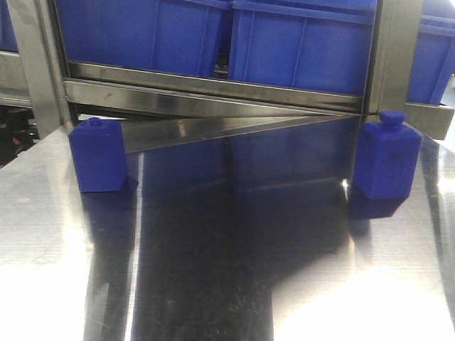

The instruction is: Pick and sort blue part to right shelf

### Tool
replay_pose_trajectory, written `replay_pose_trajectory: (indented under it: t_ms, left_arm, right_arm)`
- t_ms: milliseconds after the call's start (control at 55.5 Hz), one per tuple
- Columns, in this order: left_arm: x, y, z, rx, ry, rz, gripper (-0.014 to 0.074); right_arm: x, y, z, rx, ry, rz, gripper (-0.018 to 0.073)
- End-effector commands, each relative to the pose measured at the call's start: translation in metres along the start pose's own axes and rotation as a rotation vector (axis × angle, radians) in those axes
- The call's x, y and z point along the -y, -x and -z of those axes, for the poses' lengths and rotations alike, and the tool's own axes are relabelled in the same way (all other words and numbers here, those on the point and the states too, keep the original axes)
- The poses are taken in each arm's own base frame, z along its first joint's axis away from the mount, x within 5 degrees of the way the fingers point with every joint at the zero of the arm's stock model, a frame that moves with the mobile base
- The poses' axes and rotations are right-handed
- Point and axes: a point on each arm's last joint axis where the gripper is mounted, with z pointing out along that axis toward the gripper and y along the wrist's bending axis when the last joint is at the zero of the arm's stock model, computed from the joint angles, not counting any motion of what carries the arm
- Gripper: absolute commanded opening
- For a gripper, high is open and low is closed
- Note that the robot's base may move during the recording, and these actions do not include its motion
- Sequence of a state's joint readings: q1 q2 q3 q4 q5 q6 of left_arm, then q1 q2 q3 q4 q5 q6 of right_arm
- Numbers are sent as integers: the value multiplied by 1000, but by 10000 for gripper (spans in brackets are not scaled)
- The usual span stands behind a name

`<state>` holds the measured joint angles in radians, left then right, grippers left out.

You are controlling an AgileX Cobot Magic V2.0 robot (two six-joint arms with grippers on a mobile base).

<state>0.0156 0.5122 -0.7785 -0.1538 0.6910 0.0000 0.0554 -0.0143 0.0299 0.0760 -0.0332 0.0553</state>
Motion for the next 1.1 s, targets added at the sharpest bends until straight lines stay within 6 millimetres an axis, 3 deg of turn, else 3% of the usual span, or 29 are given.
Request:
replay_pose_trajectory:
  t_ms: [0, 234, 523, 667, 829, 955, 1082]
  left_arm:
    - [7, 14, -15, -29, -68, 10, 447]
    - [22, 27, -63, -275, -245, 68, 563]
    - [34, 63, -127, -458, -354, 43, 569]
    - [57, 77, -160, -504, -425, -27, 568]
    - [88, 72, -204, -599, -365, -123, 568]
    - [97, 59, -233, -697, -204, -137, 568]
    - [109, 40, -259, -772, -167, -101, 568]
  right_arm:
    - [-1, 13, 2, 119, 6, -1, 55]
    - [-1, 13, 2, 119, 6, -1, 55]
    - [-1, 13, 2, 119, 6, -1, 55]
    - [-1, 13, 2, 119, 6, -1, 55]
    - [-1, 13, 2, 119, 6, -1, 55]
    - [-1, 13, 2, 119, 6, -1, 55]
    - [-1, 13, 2, 119, 6, -1, 55]
